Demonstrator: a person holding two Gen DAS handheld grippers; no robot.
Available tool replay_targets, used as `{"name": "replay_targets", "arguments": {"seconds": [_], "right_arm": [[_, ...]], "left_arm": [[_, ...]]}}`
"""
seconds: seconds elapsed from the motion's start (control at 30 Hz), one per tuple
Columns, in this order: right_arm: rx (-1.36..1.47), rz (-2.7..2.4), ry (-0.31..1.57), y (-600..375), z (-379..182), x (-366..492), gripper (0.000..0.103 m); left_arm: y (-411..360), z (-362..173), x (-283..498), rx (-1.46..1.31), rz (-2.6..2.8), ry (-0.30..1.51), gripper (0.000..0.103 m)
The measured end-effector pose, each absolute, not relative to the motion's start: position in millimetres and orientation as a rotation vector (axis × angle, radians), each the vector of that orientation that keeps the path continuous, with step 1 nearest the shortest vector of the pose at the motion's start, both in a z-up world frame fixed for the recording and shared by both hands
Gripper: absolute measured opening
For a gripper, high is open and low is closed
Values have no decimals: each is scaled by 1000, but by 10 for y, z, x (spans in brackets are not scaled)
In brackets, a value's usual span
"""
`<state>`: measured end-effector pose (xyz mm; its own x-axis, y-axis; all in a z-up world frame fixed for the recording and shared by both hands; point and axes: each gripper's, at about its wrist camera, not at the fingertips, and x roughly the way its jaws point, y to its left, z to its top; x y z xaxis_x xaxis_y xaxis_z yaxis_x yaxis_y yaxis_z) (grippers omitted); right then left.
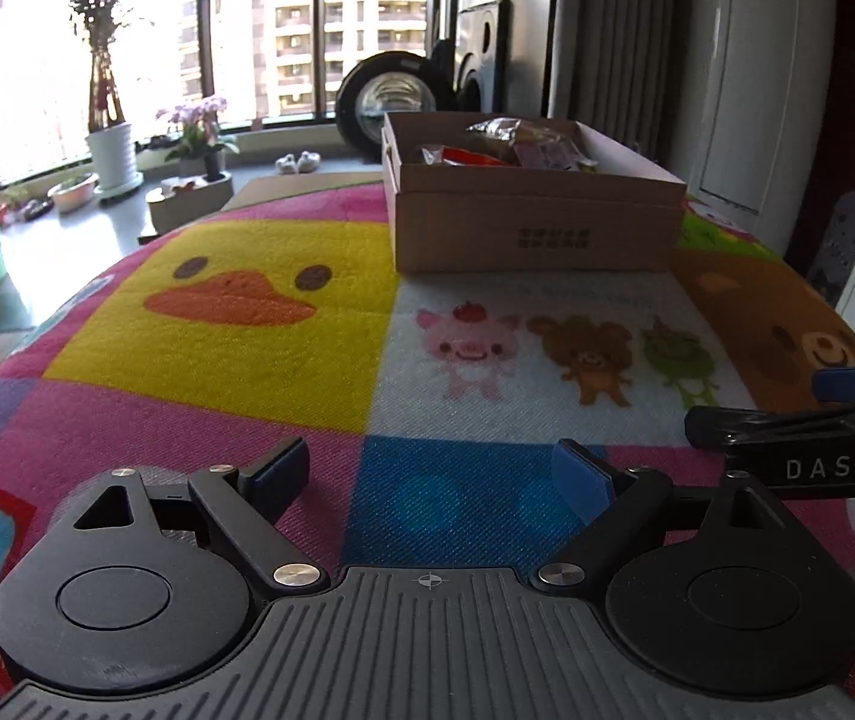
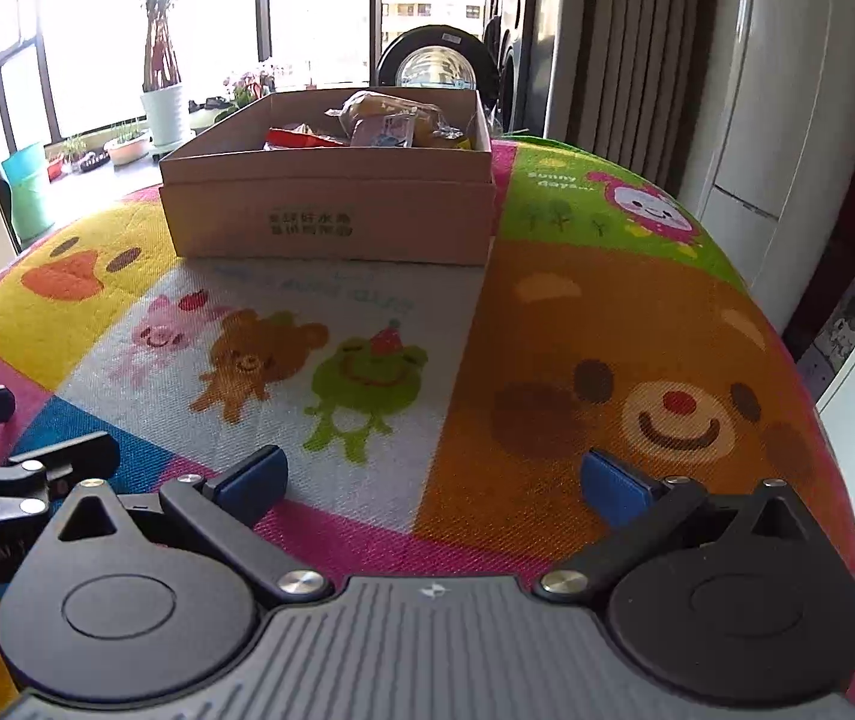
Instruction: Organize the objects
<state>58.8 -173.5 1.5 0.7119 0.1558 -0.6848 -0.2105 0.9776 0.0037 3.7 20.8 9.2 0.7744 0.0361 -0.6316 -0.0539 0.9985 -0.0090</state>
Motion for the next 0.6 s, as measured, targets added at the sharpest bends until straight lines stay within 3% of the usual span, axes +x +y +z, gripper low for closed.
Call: {"name": "replay_targets", "arguments": {"seconds": [0.1,0.6], "right_arm": [[-71,205,719,-1754,-18,543,103],[-48,161,662,-1735,-62,439,103]], "left_arm": [[179,40,15,-6,76,655,96],[208,51,64,-20,94,644,95]]}}
